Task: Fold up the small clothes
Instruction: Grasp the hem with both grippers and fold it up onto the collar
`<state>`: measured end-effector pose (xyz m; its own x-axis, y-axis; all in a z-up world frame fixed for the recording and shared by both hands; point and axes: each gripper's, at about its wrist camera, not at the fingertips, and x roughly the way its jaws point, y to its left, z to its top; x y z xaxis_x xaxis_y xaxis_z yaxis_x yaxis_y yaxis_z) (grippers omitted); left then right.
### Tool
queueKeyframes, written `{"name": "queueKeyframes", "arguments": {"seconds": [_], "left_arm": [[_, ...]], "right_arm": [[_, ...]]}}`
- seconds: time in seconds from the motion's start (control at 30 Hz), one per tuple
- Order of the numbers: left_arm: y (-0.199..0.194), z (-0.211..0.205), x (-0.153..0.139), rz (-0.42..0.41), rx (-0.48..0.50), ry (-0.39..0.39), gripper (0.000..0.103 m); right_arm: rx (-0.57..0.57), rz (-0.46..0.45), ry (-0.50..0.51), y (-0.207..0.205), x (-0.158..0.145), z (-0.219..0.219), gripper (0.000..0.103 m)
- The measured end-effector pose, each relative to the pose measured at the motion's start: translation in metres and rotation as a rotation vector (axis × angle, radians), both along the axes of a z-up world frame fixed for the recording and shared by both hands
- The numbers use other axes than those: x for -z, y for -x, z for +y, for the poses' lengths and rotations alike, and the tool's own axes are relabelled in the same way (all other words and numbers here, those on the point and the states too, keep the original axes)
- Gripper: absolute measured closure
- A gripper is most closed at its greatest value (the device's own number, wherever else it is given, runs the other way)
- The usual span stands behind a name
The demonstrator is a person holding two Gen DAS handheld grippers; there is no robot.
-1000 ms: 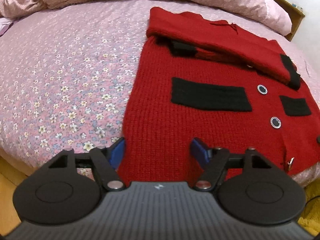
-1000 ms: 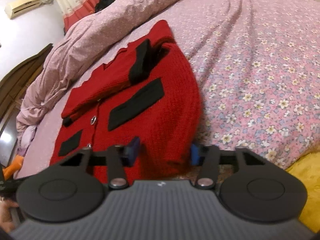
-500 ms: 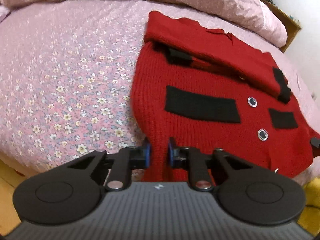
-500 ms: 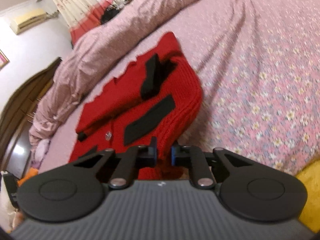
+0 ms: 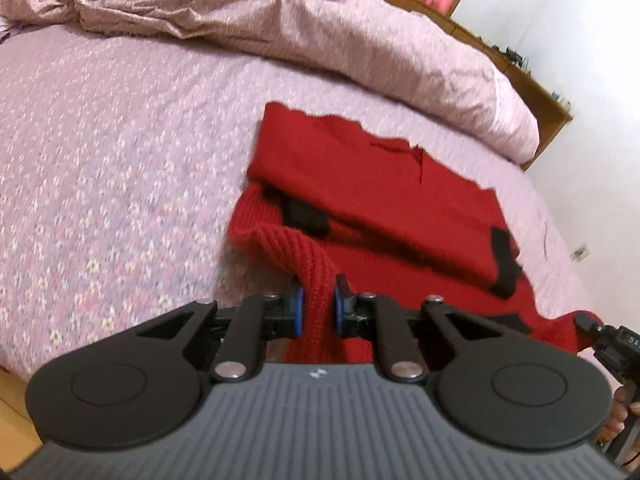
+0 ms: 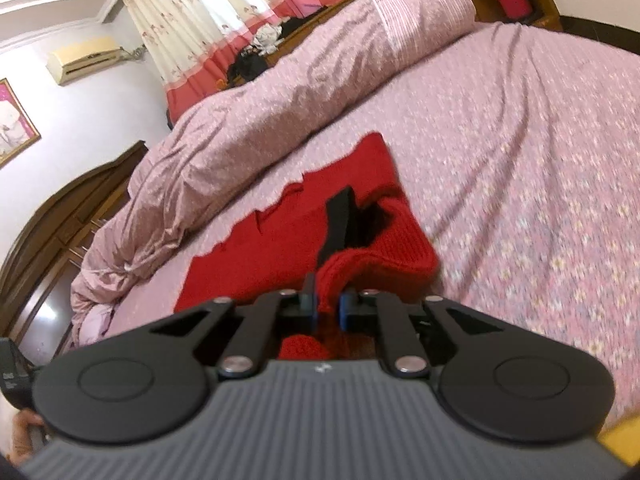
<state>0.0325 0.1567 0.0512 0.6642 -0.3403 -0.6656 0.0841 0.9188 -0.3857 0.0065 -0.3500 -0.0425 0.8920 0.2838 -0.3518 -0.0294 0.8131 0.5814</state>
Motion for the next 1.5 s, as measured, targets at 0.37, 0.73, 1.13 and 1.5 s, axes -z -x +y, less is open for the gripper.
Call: {"name": "queueKeyframes", "arguments": {"seconds": [0.37,0.73,1.13,1.5], "left_arm": [[-0.044,-0.001,-0.052,-0.074,-0.043,0.069,0.086],[-0.138,-0.006,-0.072,-0.049,-0.183,0.153,0.086],[-0.269,-0.015,-0.021,0.070,-0.272,0.094,0.086],[-0.311,-0.040,0.055,0.097,-0.221,-0.082,0.082]], "right_arm": [[-0.017,-0.130,0.009,-0.042,-0.048,-0.003,0.091],[0.048,-0.183,-0.022,-0.131,-0.079,-0.006,0.091],[0.152,-0.083,0.054,-0.266,-0.057,-0.002,0.091],[0.157,0.109,0.344,-0.329,0.021,0.032,0.089]]}}
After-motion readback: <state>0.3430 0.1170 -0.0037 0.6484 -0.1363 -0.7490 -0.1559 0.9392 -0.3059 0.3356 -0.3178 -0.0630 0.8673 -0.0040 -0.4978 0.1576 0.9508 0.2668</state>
